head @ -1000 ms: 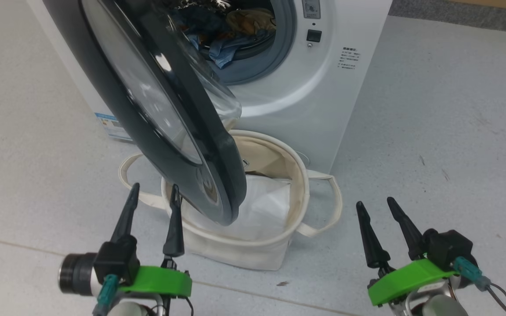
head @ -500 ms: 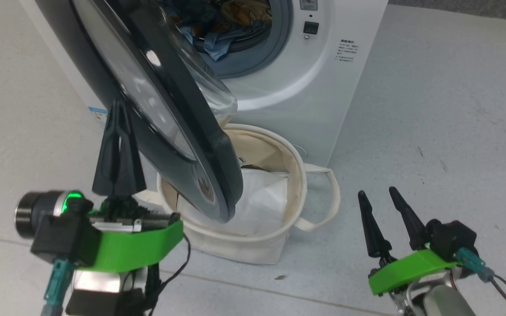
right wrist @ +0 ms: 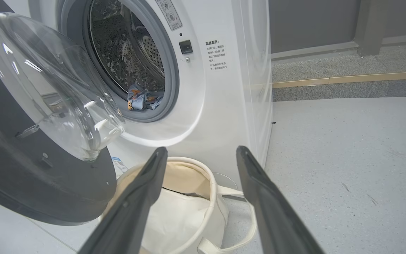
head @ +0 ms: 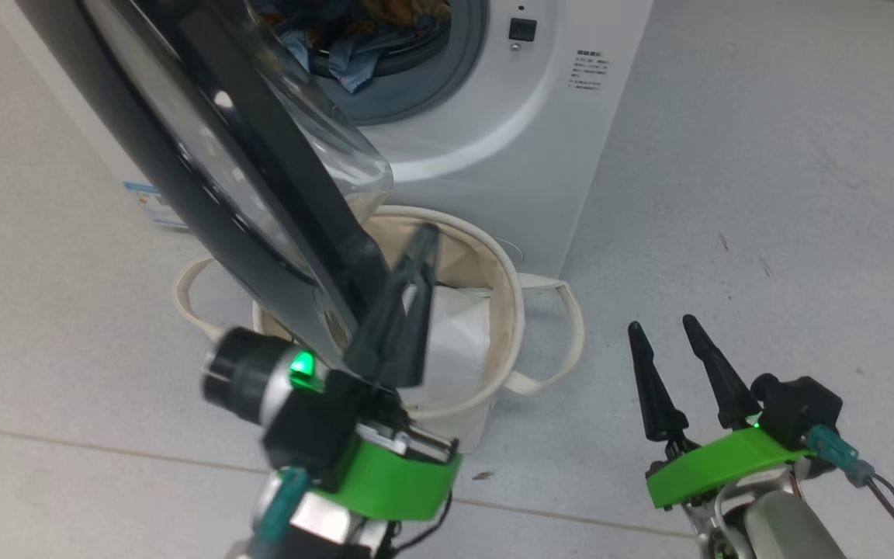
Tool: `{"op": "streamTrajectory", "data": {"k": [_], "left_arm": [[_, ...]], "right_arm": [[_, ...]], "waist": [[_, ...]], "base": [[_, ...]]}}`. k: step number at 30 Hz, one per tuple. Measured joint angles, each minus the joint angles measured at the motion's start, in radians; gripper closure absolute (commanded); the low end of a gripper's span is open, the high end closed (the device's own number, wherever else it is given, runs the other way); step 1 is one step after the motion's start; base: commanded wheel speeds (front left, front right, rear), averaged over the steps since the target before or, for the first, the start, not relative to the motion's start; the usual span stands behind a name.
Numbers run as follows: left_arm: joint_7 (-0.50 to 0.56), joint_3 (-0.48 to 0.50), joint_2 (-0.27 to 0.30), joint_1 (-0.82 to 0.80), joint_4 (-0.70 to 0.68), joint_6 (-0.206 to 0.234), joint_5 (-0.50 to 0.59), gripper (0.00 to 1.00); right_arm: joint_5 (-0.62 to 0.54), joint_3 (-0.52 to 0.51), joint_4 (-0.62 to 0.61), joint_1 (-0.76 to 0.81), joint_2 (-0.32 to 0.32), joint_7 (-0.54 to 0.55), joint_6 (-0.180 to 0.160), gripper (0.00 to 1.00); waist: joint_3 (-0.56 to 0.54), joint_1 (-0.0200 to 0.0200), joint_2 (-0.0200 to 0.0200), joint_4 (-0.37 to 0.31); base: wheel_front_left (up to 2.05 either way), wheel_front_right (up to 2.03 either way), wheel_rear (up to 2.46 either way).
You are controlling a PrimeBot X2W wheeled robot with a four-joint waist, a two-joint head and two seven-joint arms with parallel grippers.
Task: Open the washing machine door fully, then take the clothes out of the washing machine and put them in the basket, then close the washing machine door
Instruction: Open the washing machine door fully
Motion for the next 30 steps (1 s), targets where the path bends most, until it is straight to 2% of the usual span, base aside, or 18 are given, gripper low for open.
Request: {"op": "streamTrajectory", "data": {"k": [6,15,23,30], "left_arm": [[0.003,-0.069,0.001,-0.029,0.164,0.003,-0.021,1.0],[0.002,-0.082,0.001,-0.083,0.337,0.053,-0.056,1.0],[0.0,-0.099,-0.016,-0.092,0.378,0.08,-0.076,1.0],[0.0,-0.109,-0.023,-0.071,0.372,0.094,-0.082,1.0]], "right_arm": [[0.027,0.008,-0.003,-0.008,0.0,0.0,0.0,0.0],[0.035,0.015,-0.003,-0.023,0.0,0.0,0.0,0.0],[0.036,0.012,0.002,-0.023,0.0,0.0,0.0,0.0],[0.034,0.009,0.008,-0.023,0.0,0.0,0.0,0.0]], "waist": [[0.02,0.0,0.0,-0.011],[0.04,0.0,0.0,-0.01],[0.047,0.0,0.0,0.02],[0.038,0.0,0.0,0.079]], "base": [[0.0,0.0,0.0],[0.0,0.0,0.0],[0.0,0.0,0.0],[0.0,0.0,0.0]]}}
